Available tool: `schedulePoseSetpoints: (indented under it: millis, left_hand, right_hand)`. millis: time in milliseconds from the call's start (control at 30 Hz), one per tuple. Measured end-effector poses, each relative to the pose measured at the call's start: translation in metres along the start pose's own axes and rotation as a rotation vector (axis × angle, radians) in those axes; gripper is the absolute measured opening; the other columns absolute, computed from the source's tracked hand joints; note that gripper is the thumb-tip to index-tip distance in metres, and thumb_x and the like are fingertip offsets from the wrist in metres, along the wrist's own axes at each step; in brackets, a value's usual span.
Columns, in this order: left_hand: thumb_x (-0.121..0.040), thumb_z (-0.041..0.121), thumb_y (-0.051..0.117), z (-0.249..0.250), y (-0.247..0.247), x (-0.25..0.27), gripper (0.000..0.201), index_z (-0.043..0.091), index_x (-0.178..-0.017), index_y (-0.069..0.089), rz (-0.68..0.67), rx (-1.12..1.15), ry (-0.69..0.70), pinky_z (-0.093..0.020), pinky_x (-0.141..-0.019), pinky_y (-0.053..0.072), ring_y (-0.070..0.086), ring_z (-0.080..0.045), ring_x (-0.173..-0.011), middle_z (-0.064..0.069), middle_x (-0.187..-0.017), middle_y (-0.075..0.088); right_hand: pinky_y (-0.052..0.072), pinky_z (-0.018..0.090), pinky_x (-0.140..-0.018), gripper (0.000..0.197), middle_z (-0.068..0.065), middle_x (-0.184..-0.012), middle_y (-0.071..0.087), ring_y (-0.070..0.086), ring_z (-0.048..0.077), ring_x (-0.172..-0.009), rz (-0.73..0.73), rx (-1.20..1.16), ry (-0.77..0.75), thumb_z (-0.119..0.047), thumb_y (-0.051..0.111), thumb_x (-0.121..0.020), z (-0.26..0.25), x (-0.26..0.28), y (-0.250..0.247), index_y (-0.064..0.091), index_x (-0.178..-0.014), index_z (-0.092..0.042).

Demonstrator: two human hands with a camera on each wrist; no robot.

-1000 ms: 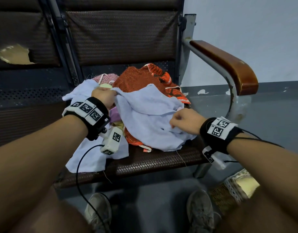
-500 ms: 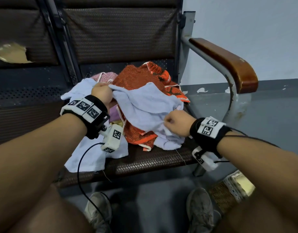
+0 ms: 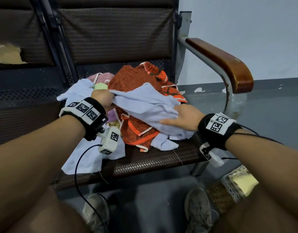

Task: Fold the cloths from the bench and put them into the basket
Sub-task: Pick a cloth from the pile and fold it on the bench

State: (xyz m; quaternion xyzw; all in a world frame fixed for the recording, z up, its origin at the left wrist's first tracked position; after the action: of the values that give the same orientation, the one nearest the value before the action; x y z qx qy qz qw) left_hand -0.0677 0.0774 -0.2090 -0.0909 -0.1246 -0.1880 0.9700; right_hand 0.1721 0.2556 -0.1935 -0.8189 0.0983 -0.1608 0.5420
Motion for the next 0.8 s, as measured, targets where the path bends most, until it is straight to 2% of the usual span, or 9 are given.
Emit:
schedulePoseSetpoints:
  millis: [100,167,233,300,367,467,567,667,800]
  left_hand:
    - [-0.085,-0.003,0.064,-0.001,-0.004,0.002,0.015,0.008,-0.076,0.062,0.020,0.066,-0.025,-0.037,-0.067,0.059,0.067,-0.024,-0.078,-0.011,-0.082,0.066]
    - [-0.083,0.001,0.070,-0.001,-0.004,0.005,0.015,0.009,-0.076,0.060,0.020,0.041,-0.015,-0.031,-0.059,0.059,0.068,-0.024,-0.069,-0.013,-0.080,0.064]
    - [-0.085,0.004,0.071,0.001,-0.007,0.010,0.016,0.008,-0.076,0.058,0.057,0.075,-0.018,-0.025,-0.046,0.054,0.067,-0.025,-0.063,-0.013,-0.075,0.061]
    - [-0.090,0.011,0.067,0.003,-0.008,0.012,0.014,0.011,-0.079,0.058,0.063,0.063,-0.007,-0.024,-0.046,0.054,0.066,-0.023,-0.069,-0.011,-0.079,0.062]
    - [-0.096,0.019,0.057,0.007,-0.008,0.017,0.015,0.013,-0.082,0.055,0.036,-0.023,-0.005,-0.022,-0.046,0.053,0.067,-0.017,-0.062,-0.008,-0.079,0.066]
    - [-0.100,0.015,0.041,0.013,-0.008,0.026,0.025,0.002,-0.082,0.054,0.034,-0.110,-0.021,-0.015,-0.034,0.043,0.057,-0.011,-0.033,-0.005,-0.044,0.062]
    - [-0.096,0.001,0.040,0.019,-0.009,0.034,0.020,0.007,-0.089,0.058,0.064,-0.060,0.054,-0.018,-0.034,0.046,0.058,-0.013,-0.032,-0.009,-0.049,0.063]
    - [-0.092,-0.004,0.042,0.020,-0.014,0.040,0.022,0.014,-0.092,0.055,0.050,-0.021,0.096,-0.025,-0.037,0.051,0.065,-0.022,-0.039,-0.016,-0.067,0.064]
    - [-0.094,0.010,0.054,0.017,-0.024,0.034,0.009,0.014,-0.092,0.062,0.058,-0.170,0.113,-0.018,-0.037,0.046,0.065,-0.015,-0.040,-0.006,-0.049,0.065]
  right_hand:
    - [0.034,0.039,-0.063,0.054,0.013,-0.063,0.050,0.046,0.025,-0.061,0.141,-0.134,0.020,-0.043,0.039,-0.105,0.007,0.001,-0.003,0.043,-0.064,-0.008]
    - [0.030,0.038,-0.062,0.046,0.012,-0.066,0.047,0.041,0.023,-0.061,0.210,-0.192,0.006,-0.031,0.037,-0.107,0.009,0.003,-0.009,0.043,-0.068,-0.007]
    - [0.026,0.035,-0.058,0.036,0.003,-0.061,0.042,0.036,0.016,-0.056,0.254,-0.166,-0.052,-0.018,0.045,-0.101,0.008,0.007,-0.016,0.042,-0.067,-0.009]
    - [0.029,0.028,-0.055,0.027,-0.004,-0.057,0.041,0.038,0.010,-0.054,0.265,-0.138,-0.085,-0.008,0.051,-0.091,0.009,0.010,-0.022,0.049,-0.064,-0.012]
    - [0.027,0.021,-0.052,0.022,-0.002,-0.056,0.043,0.038,0.012,-0.055,0.225,-0.104,-0.074,-0.001,0.051,-0.085,0.012,0.013,-0.025,0.055,-0.064,-0.007]
    - [0.026,0.027,-0.052,0.023,0.005,-0.059,0.041,0.037,0.021,-0.060,0.037,-0.040,-0.003,0.009,0.046,-0.078,0.015,0.015,-0.022,0.042,-0.062,-0.006]
    - [0.035,0.034,-0.060,0.018,0.015,-0.070,0.051,0.045,0.027,-0.067,-0.062,-0.016,0.092,0.011,0.045,-0.077,0.018,0.018,-0.018,0.046,-0.069,-0.004]
    - [0.038,0.030,-0.059,0.021,0.013,-0.070,0.053,0.047,0.029,-0.070,0.020,-0.102,0.107,0.008,0.042,-0.083,0.021,0.017,-0.020,0.047,-0.067,-0.005]
    - [0.029,0.032,-0.054,0.041,0.008,-0.061,0.043,0.040,0.021,-0.058,0.150,-0.155,0.066,-0.024,0.043,-0.103,0.020,0.017,-0.023,0.040,-0.065,-0.008]
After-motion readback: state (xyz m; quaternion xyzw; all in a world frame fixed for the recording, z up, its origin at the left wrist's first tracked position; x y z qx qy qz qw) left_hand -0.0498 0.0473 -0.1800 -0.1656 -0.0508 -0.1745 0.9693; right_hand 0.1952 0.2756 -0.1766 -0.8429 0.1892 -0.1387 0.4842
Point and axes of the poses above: each hand's wrist, its own x-axis away from the middle knuckle, its own y-axis out of the palm, z = x × y, the point moved 2 cm from there along -x, towards the middle knuckle
